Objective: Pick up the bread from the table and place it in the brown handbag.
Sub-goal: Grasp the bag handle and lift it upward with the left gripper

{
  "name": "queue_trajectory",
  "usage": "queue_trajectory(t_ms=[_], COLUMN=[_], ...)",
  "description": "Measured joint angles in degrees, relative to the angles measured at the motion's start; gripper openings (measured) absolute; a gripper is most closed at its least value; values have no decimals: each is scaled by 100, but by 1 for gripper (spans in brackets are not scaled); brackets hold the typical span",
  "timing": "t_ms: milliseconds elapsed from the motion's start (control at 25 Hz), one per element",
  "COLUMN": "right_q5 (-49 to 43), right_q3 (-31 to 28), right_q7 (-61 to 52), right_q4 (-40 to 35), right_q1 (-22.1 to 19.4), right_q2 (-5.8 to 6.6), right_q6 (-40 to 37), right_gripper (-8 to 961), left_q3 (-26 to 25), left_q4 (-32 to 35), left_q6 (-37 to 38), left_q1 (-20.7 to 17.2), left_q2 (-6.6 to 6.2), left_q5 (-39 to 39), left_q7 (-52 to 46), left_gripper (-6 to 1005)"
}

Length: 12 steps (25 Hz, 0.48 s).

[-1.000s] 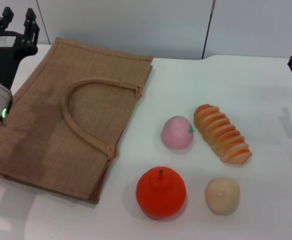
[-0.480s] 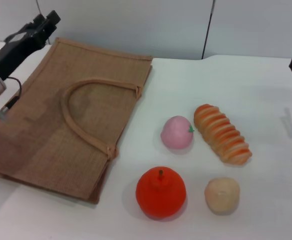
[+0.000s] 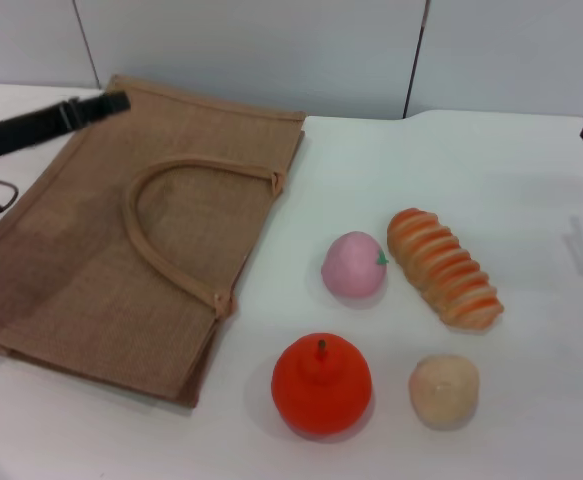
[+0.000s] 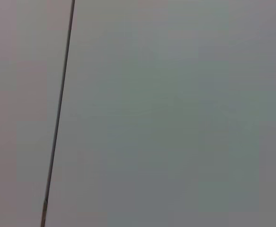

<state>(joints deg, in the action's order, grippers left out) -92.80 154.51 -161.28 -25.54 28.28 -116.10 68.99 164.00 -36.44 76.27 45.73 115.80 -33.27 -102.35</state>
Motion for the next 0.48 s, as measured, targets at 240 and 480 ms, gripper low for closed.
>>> queue_trajectory(t_ms=[240,480], right_q5=[-3,-2], right_q3=[0,0], right_q7=[0,0], right_q4=[6,5], right_q1=[-3,4], right_q2=[5,9], right_q6=[0,-3], right_gripper=[863,863], left_q3=[10,10], left_q4=[-337,-297], left_q6=[-94,-153], left_q1=[472,734], left_q2=[-148,-276], left_q5=[1736,2641], left_q7=[-900,-1266], left_gripper=[538,633])
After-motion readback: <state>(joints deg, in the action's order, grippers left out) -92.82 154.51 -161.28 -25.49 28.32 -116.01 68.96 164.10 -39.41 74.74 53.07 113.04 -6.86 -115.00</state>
